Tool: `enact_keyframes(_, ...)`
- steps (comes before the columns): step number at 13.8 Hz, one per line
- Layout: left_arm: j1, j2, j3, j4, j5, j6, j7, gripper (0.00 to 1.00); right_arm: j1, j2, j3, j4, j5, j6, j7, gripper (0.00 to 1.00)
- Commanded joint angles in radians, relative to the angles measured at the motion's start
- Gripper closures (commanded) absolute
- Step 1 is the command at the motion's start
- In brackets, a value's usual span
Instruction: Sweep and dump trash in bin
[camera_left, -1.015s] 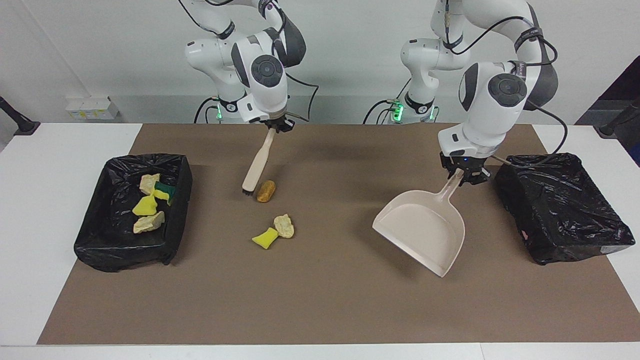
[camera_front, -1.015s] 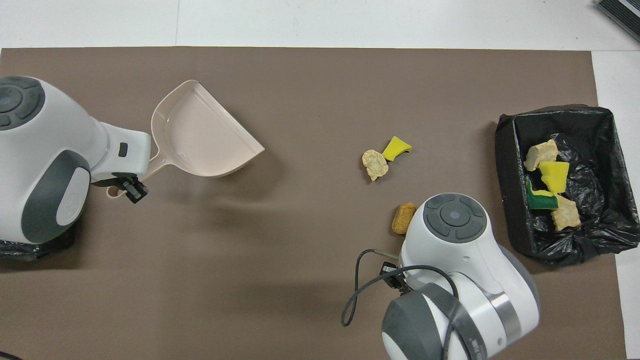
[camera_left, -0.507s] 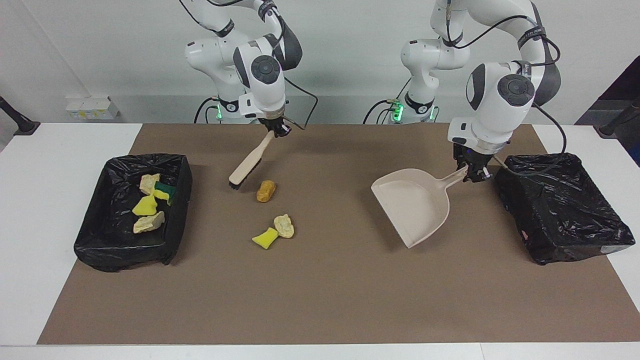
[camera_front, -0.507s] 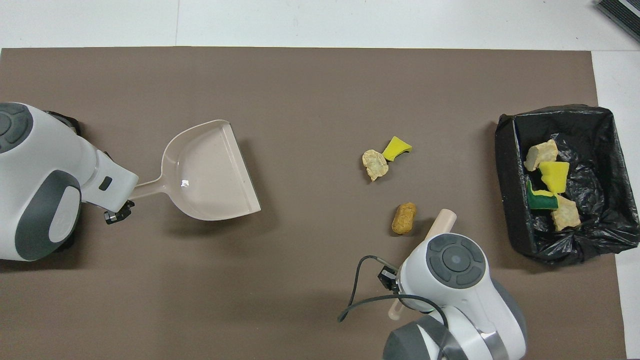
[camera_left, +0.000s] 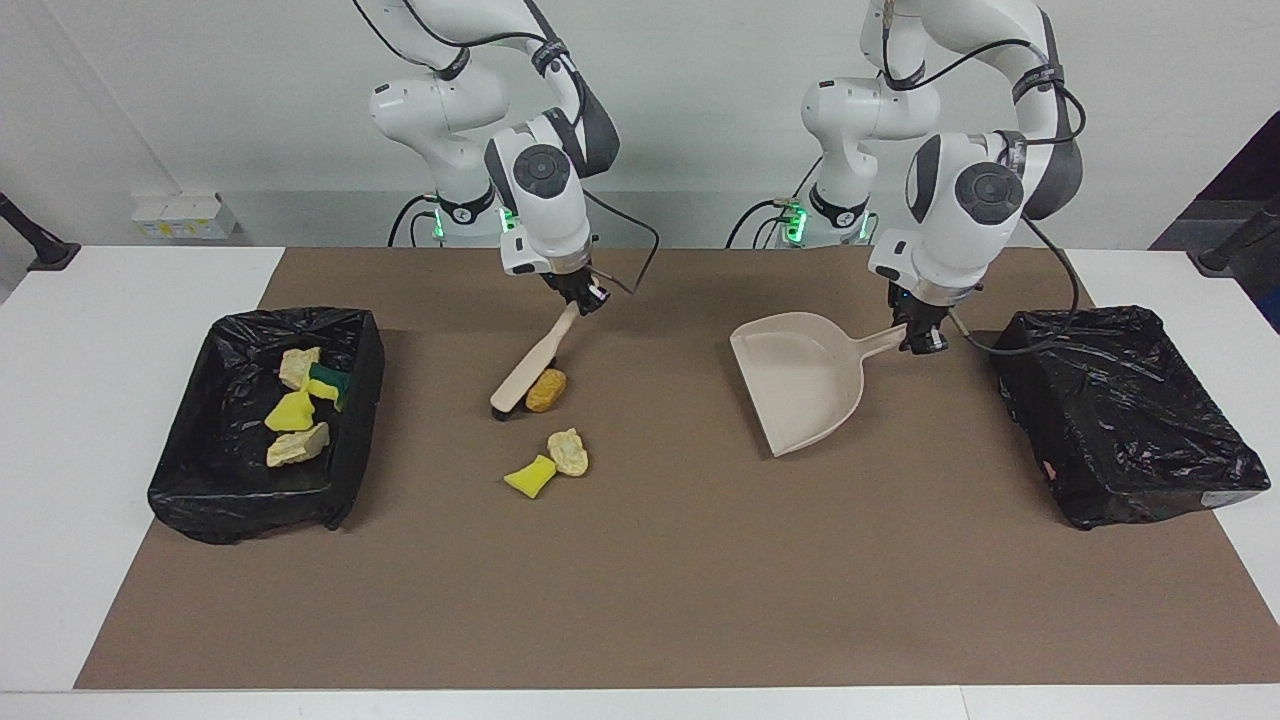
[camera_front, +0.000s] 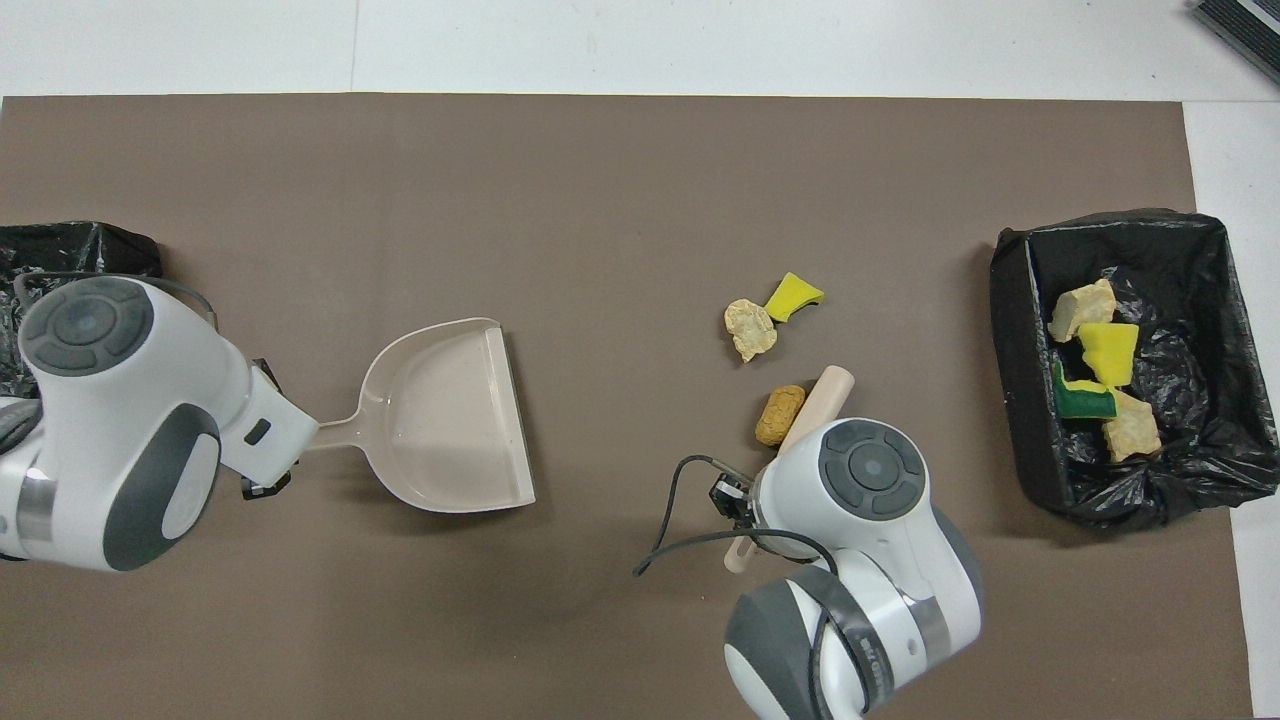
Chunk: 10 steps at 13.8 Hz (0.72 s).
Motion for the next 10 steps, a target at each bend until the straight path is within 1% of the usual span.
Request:
enact_keyframes(1,-0.043,-0.055,0.008,-0.095,0.012,0.079,-0.048,1.00,0.048,0.080,0.007,0.094,0.026,0.033,-0.041,1.00)
enact_keyframes(2,-0.065,-0.055,0.009,-0.113,0.014,0.096,-0.088,1.00,0.070,0.080,0.007,0.096,0.026,0.055,-0.059,1.00)
enact_keyframes(4,-0.094,-0.058,0.010,-0.153,0.014,0.147,-0.152,1.00,0.117,0.079,0.015,0.113,0.047,0.060,-0.119,1.00)
enact_keyframes(5,-0.108,-0.058,0.008,-0.158,0.014,0.147,-0.177,1.00,0.128,0.079,0.017,0.118,0.053,0.067,-0.139,1.00)
enact_keyframes(7,-0.135,-0.057,0.006,-0.166,0.014,0.156,-0.233,1.00,0.153,0.080,0.020,0.116,0.067,0.124,-0.173,1.00)
enact_keyframes(8,-0.149,-0.057,0.006,-0.184,0.012,0.183,-0.282,1.00,0.157,0.080,0.020,0.116,0.095,0.130,-0.201,1.00)
enact_keyframes(10,-0.152,-0.055,0.005,-0.187,0.012,0.202,-0.298,1.00,0.179,0.076,0.021,0.116,0.138,0.132,-0.283,1.00)
